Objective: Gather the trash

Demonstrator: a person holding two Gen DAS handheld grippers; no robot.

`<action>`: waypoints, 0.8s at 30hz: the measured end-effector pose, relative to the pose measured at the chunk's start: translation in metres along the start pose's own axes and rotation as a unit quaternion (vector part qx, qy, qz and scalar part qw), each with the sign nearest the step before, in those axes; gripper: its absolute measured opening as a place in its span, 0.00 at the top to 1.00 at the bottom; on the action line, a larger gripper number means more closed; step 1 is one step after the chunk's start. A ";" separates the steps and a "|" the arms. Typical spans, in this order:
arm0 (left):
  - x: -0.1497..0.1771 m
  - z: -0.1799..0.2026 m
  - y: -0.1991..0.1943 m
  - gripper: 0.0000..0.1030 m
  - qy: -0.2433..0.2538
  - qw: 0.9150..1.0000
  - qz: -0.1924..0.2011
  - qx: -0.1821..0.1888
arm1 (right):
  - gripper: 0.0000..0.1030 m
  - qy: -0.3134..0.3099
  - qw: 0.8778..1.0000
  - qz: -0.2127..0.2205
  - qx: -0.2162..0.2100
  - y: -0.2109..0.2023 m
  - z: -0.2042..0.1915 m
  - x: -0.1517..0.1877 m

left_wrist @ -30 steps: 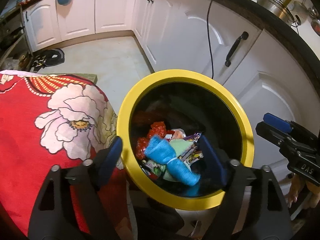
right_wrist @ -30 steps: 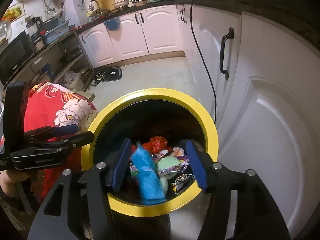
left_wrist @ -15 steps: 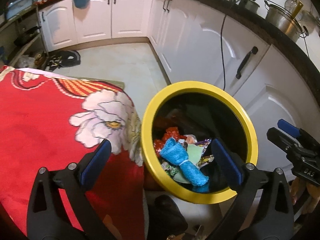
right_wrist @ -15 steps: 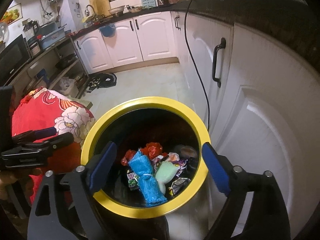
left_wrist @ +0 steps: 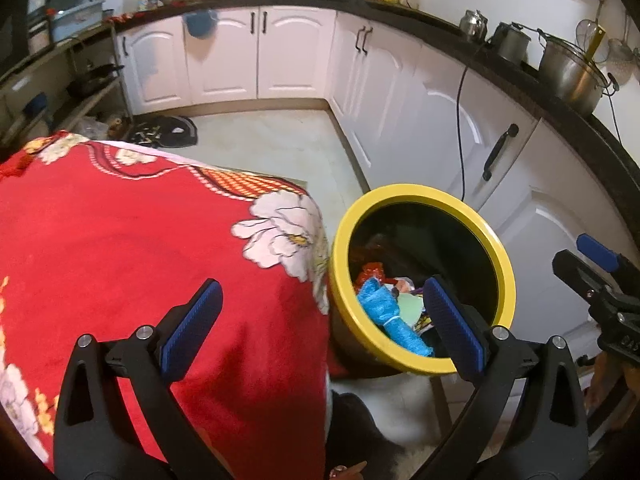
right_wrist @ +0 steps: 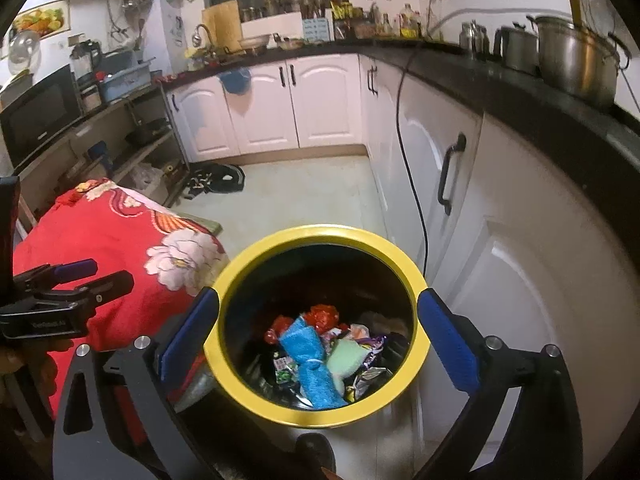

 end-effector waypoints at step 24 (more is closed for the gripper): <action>0.090 -0.046 -0.107 0.10 -0.059 0.986 0.132 -0.081 | 0.06 -0.070 0.983 0.167 -0.024 -0.105 -0.085 0.044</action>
Point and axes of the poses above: each gripper's, at about its wrist camera, not at the fingertips, and y roughly the way its jaws point, z to its right, x to its underside, the point moved 9 cm from there along y, roughly the way its jaws point, and after that the axes turned 15 degrees about -z, right-handed, at the moved point
